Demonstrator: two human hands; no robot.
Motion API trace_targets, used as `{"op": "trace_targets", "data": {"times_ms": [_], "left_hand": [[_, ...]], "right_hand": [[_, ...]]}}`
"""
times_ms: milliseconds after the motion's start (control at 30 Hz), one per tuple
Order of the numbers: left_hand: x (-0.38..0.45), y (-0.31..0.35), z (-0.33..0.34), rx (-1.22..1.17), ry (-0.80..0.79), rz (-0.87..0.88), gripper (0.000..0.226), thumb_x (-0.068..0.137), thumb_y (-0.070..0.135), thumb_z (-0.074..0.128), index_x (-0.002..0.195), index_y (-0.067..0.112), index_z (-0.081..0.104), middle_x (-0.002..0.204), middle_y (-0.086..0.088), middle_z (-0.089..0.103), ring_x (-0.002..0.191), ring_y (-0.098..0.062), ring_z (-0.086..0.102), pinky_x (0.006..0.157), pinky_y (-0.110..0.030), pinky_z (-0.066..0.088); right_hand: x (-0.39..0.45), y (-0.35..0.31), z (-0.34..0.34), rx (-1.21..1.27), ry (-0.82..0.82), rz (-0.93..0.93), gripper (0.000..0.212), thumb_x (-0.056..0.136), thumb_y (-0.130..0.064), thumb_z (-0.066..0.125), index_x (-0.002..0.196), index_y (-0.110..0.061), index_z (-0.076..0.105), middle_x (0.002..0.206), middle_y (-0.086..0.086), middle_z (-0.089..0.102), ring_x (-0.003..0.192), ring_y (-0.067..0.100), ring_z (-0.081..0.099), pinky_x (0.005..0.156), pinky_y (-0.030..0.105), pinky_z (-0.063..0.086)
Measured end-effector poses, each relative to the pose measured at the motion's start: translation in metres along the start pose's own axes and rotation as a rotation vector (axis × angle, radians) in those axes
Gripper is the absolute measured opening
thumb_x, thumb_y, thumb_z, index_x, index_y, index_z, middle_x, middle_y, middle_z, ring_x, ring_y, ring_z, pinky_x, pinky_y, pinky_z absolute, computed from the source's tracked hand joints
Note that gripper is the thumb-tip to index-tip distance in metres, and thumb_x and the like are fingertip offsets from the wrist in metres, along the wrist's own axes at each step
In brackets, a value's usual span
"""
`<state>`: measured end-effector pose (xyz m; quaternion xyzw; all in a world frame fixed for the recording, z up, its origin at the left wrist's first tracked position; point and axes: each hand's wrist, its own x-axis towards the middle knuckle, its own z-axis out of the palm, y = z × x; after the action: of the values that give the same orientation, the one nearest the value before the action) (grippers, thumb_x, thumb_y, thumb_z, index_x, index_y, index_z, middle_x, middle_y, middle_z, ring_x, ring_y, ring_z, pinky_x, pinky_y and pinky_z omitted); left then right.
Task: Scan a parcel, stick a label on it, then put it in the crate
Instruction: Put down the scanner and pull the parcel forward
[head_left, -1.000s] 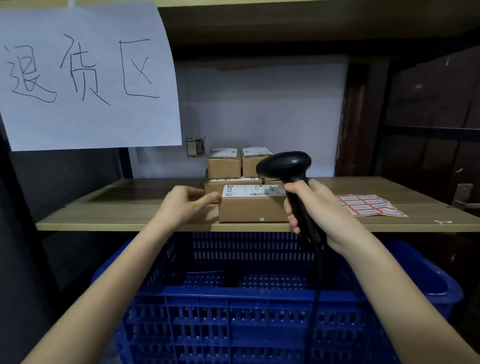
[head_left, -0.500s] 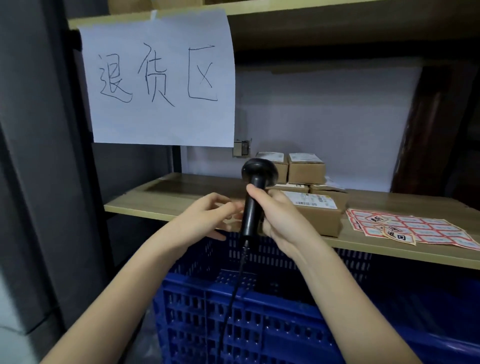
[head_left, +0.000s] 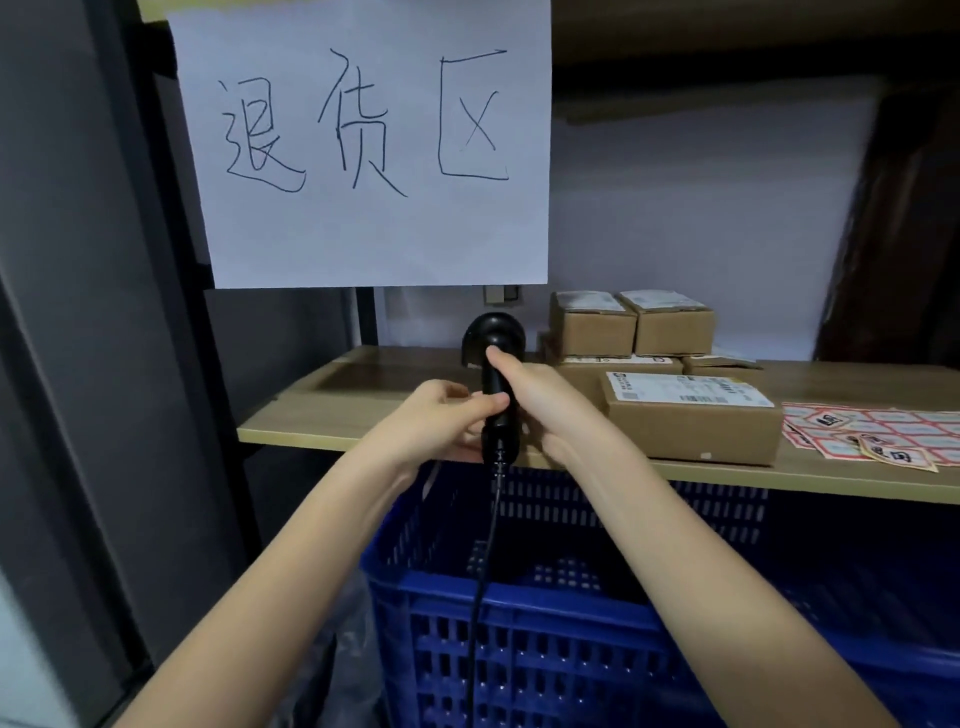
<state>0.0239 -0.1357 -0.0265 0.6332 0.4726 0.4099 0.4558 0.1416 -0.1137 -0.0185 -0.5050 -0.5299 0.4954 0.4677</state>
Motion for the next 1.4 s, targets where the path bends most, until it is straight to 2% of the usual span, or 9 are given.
{"op": "trace_targets", "data": {"times_ms": [100, 200, 300, 367, 567, 700, 833, 1233, 1400], "left_hand": [[0.020, -0.004, -0.013, 0.016, -0.052, 0.018, 0.028, 0.089, 0.029, 0.059, 0.081, 0.003, 0.063, 0.052, 0.000, 0.048, 0.055, -0.012, 0.058, 0.085, -0.039, 0.057], [0.042, -0.009, -0.024, -0.048, -0.064, 0.001, 0.042, 0.090, 0.025, 0.058, 0.049, 0.018, 0.059, 0.036, 0.007, 0.052, 0.052, -0.011, 0.060, 0.071, -0.030, 0.054], [0.062, -0.012, -0.031, -0.066, -0.101, -0.019, 0.025, 0.090, 0.026, 0.058, 0.071, 0.012, 0.065, 0.037, 0.006, 0.058, 0.050, -0.009, 0.062, 0.054, -0.020, 0.052], [0.075, -0.014, -0.033, -0.072, -0.123, -0.041, 0.021, 0.088, 0.027, 0.061, 0.078, 0.009, 0.065, 0.046, 0.005, 0.064, 0.057, -0.012, 0.063, 0.054, -0.020, 0.053], [0.097, -0.017, -0.035, -0.047, -0.121, -0.080, 0.033, 0.087, 0.029, 0.063, 0.104, 0.001, 0.066, 0.078, -0.008, 0.067, 0.069, -0.017, 0.063, 0.049, -0.016, 0.054], [0.104, -0.020, -0.040, -0.056, -0.116, -0.105, 0.035, 0.086, 0.030, 0.063, 0.106, 0.001, 0.066, 0.084, -0.010, 0.069, 0.071, -0.017, 0.065, 0.048, -0.015, 0.054], [0.108, -0.024, -0.044, -0.056, -0.127, -0.122, 0.035, 0.085, 0.031, 0.064, 0.103, 0.001, 0.066, 0.084, -0.011, 0.069, 0.071, -0.017, 0.065, 0.047, -0.016, 0.052], [0.113, -0.023, -0.051, 0.010, -0.162, -0.104, 0.031, 0.086, 0.039, 0.061, 0.091, 0.009, 0.065, 0.053, 0.003, 0.066, 0.082, -0.024, 0.064, 0.060, -0.024, 0.053], [0.109, -0.021, -0.050, 0.114, -0.069, -0.062, 0.037, 0.090, 0.044, 0.052, 0.089, 0.008, 0.061, 0.079, -0.008, 0.064, 0.080, -0.025, 0.065, 0.079, -0.036, 0.055]], "right_hand": [[0.015, -0.003, 0.007, -0.042, 0.053, 0.040, 0.070, 0.086, -0.056, 0.047, 0.141, -0.012, 0.041, 0.144, 0.011, 0.047, 0.127, 0.028, 0.048, 0.107, 0.039, 0.038], [0.028, 0.000, 0.012, -0.047, 0.120, 0.058, 0.063, 0.090, -0.046, 0.044, 0.142, -0.010, 0.038, 0.140, 0.013, 0.050, 0.120, 0.029, 0.054, 0.101, 0.037, 0.044], [0.040, 0.005, 0.012, 0.010, 0.182, 0.032, 0.046, 0.093, -0.028, 0.046, 0.129, 0.000, 0.050, 0.118, 0.015, 0.062, 0.091, 0.023, 0.063, 0.078, 0.032, 0.055], [0.045, 0.008, 0.010, 0.055, 0.204, 0.024, 0.036, 0.094, -0.017, 0.047, 0.122, 0.005, 0.055, 0.106, 0.018, 0.066, 0.081, 0.020, 0.063, 0.074, 0.030, 0.055], [0.059, 0.009, 0.012, 0.108, 0.247, 0.018, 0.033, 0.093, -0.008, 0.049, 0.120, 0.010, 0.055, 0.076, 0.006, 0.059, 0.062, 0.010, 0.057, 0.038, 0.010, 0.047], [0.066, 0.011, 0.014, 0.115, 0.229, 0.000, 0.025, 0.093, -0.006, 0.049, 0.112, 0.008, 0.057, 0.073, 0.006, 0.059, 0.062, 0.011, 0.057, 0.039, 0.011, 0.048], [0.072, 0.013, 0.016, 0.096, 0.232, 0.002, 0.013, 0.094, -0.009, 0.049, 0.083, -0.005, 0.055, 0.073, 0.005, 0.058, 0.062, 0.010, 0.055, 0.037, 0.010, 0.045], [0.075, 0.014, 0.019, -0.080, 0.257, -0.019, 0.025, 0.095, -0.021, 0.048, 0.104, 0.001, 0.057, 0.082, 0.008, 0.059, 0.072, 0.015, 0.058, 0.061, 0.020, 0.049], [0.062, 0.010, 0.021, -0.333, 0.312, -0.116, 0.030, 0.097, -0.027, 0.042, 0.097, -0.002, 0.058, 0.078, 0.005, 0.055, 0.082, 0.021, 0.055, 0.070, 0.032, 0.047]]}}
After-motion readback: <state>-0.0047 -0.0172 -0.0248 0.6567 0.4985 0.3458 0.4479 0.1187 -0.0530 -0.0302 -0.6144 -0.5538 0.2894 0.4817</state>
